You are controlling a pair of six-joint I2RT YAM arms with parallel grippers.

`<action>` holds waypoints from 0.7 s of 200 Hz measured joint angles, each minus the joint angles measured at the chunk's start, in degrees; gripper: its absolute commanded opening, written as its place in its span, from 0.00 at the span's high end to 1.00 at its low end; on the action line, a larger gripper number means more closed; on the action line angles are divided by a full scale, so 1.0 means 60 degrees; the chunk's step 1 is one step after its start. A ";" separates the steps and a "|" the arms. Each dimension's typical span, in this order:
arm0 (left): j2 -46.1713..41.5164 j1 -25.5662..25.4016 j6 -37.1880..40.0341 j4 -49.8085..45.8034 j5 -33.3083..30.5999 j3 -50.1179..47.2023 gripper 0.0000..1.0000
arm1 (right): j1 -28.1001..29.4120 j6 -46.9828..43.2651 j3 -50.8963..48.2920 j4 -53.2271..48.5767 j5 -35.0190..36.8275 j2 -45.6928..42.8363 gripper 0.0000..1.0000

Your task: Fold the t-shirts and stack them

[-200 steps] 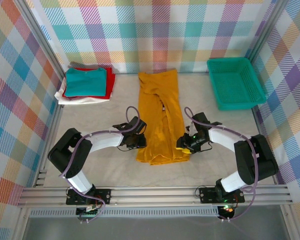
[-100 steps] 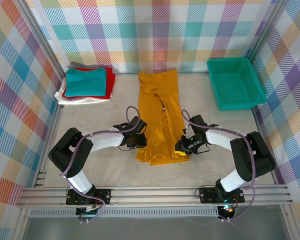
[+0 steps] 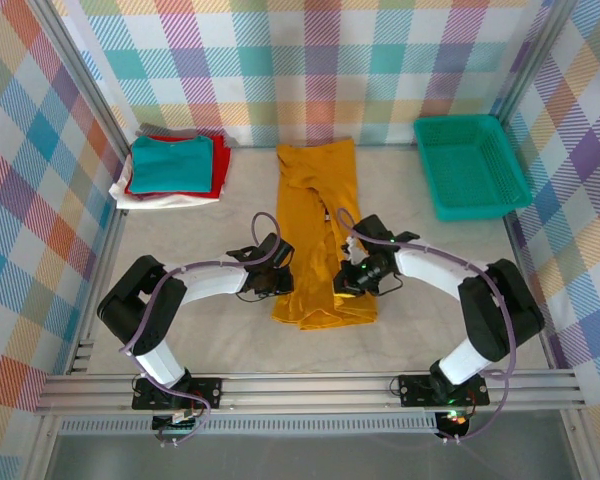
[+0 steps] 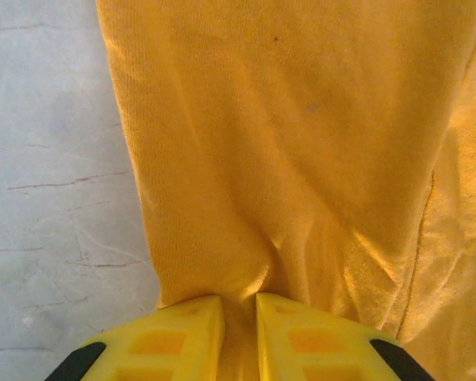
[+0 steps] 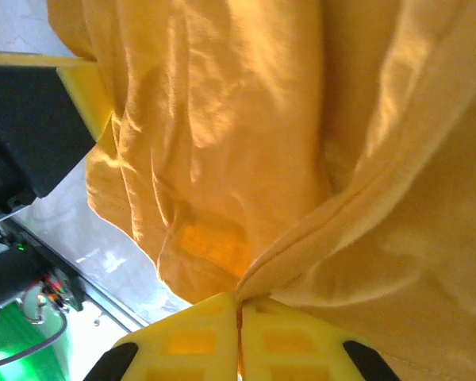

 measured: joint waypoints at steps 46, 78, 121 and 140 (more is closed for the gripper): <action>-0.0280 -0.0044 -0.0208 0.0047 -0.0331 -0.0244 0.76 | 0.0787 -0.0714 0.0827 -0.1078 0.0546 0.0860 0.64; -0.0816 -0.0044 -0.0397 -0.0517 -0.0594 -0.0532 0.69 | 0.0809 -0.0907 0.0820 -0.1723 0.0914 0.0561 0.60; -0.1887 0.0000 -0.0761 -0.1169 -0.0062 -0.0809 0.54 | -0.0699 -0.0393 -0.0160 -0.1038 0.0619 -0.1228 0.58; -0.2164 0.0044 -0.0889 -0.1311 0.0288 -0.0889 0.51 | -0.1526 -0.0073 -0.0783 -0.0648 0.0554 -0.1282 0.57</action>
